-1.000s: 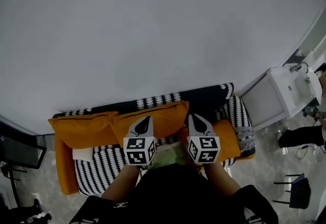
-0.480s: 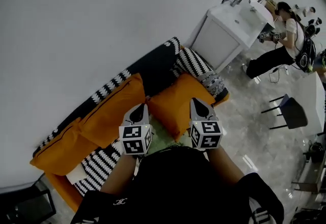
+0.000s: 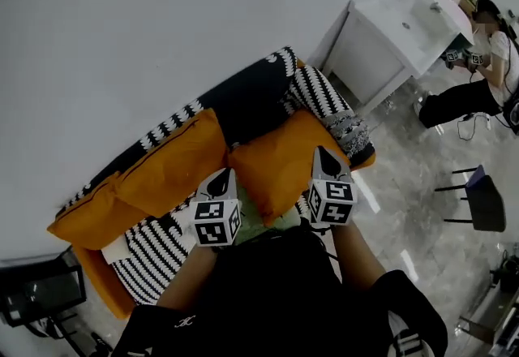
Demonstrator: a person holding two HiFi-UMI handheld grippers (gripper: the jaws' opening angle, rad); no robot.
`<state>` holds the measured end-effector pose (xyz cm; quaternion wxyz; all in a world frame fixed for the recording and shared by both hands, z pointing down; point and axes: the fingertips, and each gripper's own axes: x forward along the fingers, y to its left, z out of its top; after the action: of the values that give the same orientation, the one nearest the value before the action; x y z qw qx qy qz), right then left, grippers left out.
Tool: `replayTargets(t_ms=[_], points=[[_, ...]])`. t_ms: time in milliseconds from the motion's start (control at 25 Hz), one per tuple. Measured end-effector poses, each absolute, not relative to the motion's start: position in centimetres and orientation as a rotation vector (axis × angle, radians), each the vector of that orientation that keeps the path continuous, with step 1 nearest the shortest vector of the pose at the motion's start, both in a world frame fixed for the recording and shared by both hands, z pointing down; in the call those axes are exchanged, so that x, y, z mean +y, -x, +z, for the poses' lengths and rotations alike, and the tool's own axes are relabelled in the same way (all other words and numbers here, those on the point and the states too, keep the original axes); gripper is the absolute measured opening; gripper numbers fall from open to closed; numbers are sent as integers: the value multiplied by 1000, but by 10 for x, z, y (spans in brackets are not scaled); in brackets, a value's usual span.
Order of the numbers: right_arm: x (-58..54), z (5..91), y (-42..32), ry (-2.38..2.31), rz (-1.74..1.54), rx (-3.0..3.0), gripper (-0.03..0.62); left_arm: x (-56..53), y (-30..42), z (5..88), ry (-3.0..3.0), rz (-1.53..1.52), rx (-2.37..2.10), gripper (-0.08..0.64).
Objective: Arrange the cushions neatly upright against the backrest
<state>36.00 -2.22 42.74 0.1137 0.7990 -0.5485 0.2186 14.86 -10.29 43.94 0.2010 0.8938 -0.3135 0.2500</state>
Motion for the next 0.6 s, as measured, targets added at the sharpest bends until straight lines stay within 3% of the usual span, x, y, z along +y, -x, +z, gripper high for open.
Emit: replayTargets(t_ms=[200, 320, 600], points=[[-36, 469, -424, -2147, 667, -1735, 8, -82, -205, 473, -2358, 769, -1013, 10], [-44, 509, -457, -2030, 670, -1748, 8, -71, -234, 508, -2286, 831, -992, 83], [-20, 636, -514, -1802, 843, -1653, 33, -27, -259, 615, -2107, 1105, -901, 161]])
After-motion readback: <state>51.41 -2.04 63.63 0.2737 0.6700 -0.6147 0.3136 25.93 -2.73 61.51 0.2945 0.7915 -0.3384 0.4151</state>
